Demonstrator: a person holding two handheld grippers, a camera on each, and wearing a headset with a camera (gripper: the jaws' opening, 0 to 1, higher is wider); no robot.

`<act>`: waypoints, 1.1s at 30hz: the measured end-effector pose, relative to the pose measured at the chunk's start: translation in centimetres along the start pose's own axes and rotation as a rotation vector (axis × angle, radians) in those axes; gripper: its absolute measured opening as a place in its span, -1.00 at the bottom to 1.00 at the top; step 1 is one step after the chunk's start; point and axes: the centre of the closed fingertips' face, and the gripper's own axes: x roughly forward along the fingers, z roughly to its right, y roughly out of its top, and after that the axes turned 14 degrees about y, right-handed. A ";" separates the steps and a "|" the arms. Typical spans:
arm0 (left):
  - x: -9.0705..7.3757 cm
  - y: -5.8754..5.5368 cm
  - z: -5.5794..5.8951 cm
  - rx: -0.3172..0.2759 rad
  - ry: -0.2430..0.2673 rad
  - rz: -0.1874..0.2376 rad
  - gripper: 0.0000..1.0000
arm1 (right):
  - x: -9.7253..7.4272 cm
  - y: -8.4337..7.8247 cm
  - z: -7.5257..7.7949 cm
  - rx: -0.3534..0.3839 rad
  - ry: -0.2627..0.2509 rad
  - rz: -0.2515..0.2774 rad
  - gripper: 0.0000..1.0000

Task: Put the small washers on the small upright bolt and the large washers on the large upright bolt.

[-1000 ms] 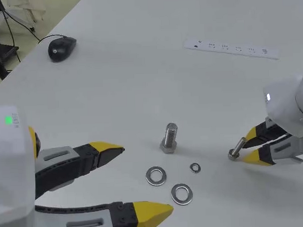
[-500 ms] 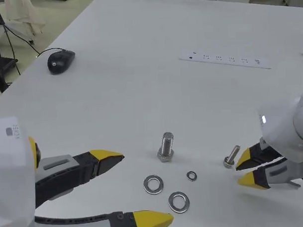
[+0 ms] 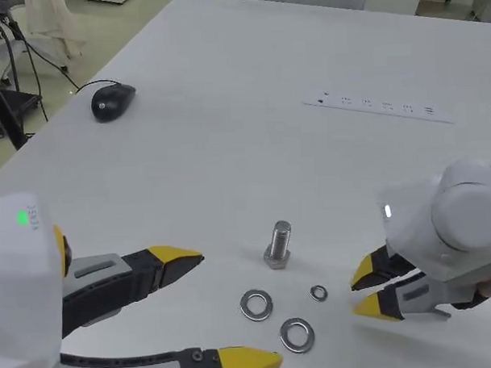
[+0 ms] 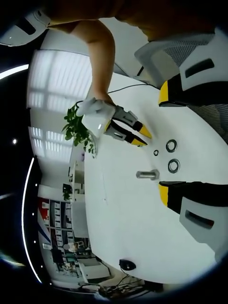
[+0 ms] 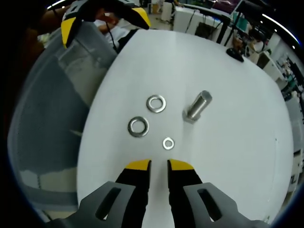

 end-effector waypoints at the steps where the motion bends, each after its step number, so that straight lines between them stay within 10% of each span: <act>1: 0.0 -0.1 0.0 0.000 0.001 -0.002 0.26 | 0.1 0.2 0.1 -0.006 0.003 -0.001 -0.70; 33: 0.3 -0.3 -0.7 -0.039 0.021 0.007 0.26 | 2.8 1.0 2.2 -0.086 0.078 -0.073 -0.63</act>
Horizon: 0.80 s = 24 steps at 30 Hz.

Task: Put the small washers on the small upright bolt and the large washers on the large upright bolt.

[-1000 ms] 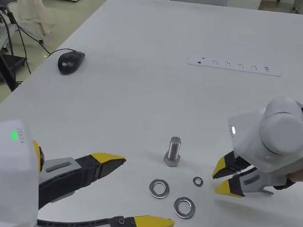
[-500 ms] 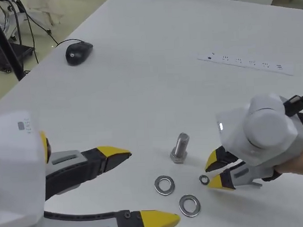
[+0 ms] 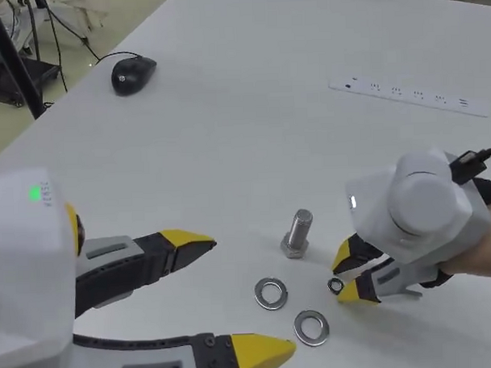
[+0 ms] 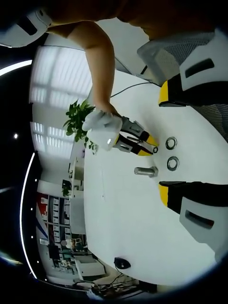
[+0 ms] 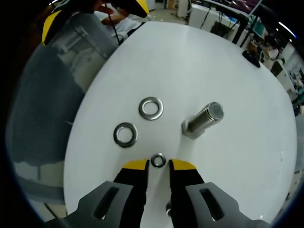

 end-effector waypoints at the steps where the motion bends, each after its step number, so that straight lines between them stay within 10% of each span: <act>1: 0.0 0.1 0.0 -0.002 0.000 0.005 0.26 | 0.1 -0.1 -0.1 0.001 0.009 -0.001 -0.63; 24: 0.0 -0.1 -0.3 -0.007 0.007 0.004 0.26 | 0.1 0.0 0.0 -0.012 0.009 -0.019 -0.73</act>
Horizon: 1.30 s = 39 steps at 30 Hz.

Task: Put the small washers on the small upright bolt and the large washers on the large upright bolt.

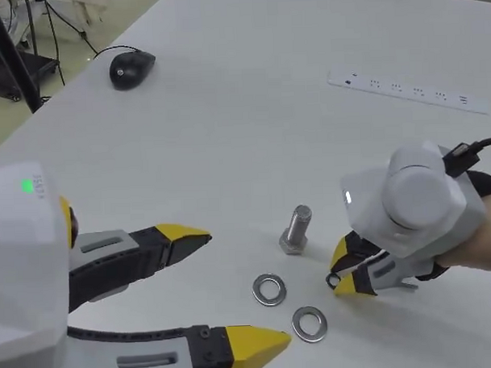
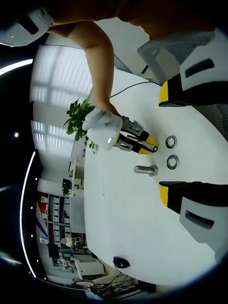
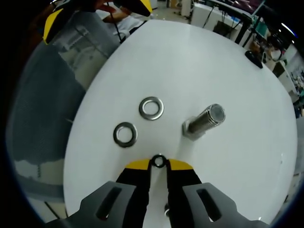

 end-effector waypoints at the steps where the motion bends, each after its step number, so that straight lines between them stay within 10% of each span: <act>1: 0.0 0.0 0.0 0.000 0.000 0.001 0.26 | 0.0 0.0 0.0 0.003 -0.001 -0.002 -0.74; 18: 0.0 -0.1 0.2 0.007 -0.008 -0.009 0.26 | -1.2 0.2 -0.2 0.045 -0.032 0.044 -0.76; 39: 0.7 0.0 1.2 0.030 -0.043 -0.019 0.25 | -5.3 -4.7 -2.8 0.178 -0.128 0.069 -0.76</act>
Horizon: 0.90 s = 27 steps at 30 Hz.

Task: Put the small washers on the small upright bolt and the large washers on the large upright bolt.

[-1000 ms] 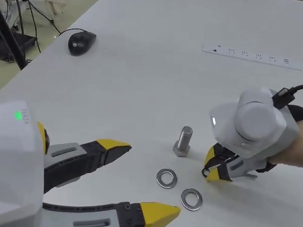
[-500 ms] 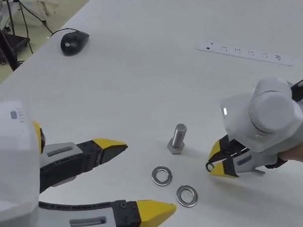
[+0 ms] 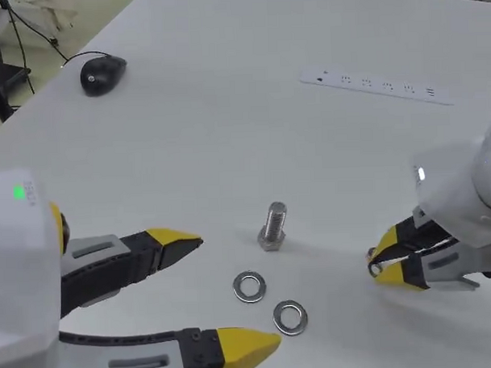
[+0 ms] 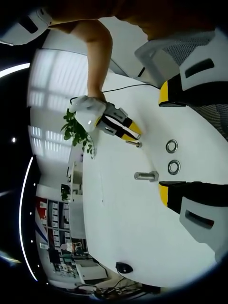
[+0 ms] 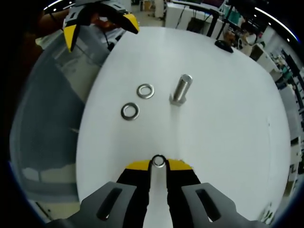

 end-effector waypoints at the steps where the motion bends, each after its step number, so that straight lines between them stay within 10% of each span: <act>1: 0.0 0.0 0.0 0.000 -0.001 0.001 0.25 | -0.1 -0.1 0.0 0.003 -0.002 0.000 -0.76; 27: 0.2 0.6 -0.1 0.006 -0.004 0.011 0.25 | -3.8 -0.2 2.5 0.025 -0.094 0.005 -0.76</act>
